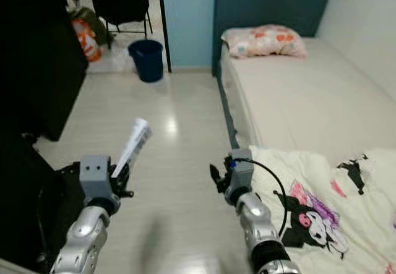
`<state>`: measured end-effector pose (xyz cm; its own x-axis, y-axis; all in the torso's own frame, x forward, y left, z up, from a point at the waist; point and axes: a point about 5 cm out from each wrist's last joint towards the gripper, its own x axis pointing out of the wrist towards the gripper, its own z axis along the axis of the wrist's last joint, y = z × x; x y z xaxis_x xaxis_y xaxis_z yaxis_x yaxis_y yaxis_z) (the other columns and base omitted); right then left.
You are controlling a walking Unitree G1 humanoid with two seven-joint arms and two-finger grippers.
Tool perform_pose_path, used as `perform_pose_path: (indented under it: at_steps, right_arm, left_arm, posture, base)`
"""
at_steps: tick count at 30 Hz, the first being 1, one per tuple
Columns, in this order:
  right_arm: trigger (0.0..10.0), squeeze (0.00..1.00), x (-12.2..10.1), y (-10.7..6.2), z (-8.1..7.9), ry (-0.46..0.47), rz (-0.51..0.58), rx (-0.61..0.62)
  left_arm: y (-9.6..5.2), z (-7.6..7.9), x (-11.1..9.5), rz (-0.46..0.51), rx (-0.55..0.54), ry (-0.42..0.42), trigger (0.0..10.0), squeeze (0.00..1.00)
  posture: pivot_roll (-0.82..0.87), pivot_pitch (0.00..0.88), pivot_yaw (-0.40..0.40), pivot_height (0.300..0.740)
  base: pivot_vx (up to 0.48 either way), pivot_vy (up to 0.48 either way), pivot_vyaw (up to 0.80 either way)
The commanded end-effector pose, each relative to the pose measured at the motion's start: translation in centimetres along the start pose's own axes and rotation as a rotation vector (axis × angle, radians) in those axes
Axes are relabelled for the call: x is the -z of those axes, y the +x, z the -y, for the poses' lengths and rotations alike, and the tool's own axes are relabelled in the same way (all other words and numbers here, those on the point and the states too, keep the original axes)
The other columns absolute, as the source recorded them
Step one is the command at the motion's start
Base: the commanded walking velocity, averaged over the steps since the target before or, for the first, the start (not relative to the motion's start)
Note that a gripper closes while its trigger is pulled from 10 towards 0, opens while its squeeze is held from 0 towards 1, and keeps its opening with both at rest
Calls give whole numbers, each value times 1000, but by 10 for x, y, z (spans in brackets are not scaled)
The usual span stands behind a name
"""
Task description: Clean up the room
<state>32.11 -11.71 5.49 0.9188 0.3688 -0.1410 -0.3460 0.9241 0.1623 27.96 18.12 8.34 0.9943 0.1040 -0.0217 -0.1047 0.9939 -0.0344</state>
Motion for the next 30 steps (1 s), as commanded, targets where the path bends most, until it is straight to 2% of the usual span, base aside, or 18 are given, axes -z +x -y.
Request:
perform_pose_path:
  at_steps: [1, 30]
  right_arm:
    - [10000, 0, 5, -2, -1, 6, -14, 1]
    - [10000, 0, 5, 1, -3, 4, -18, -7]
  left_arm:
    - [-1, -4, -1, 16, -12, 10, 10000, 0]
    - [-2, -8, -1, 20, -22, 12, 10000, 0]
  posture:
    - [40, 95, -28, 740]
    - [46, 95, -34, 740]
  base:
    - [379, 0, 0]
    - [381, 0, 0]
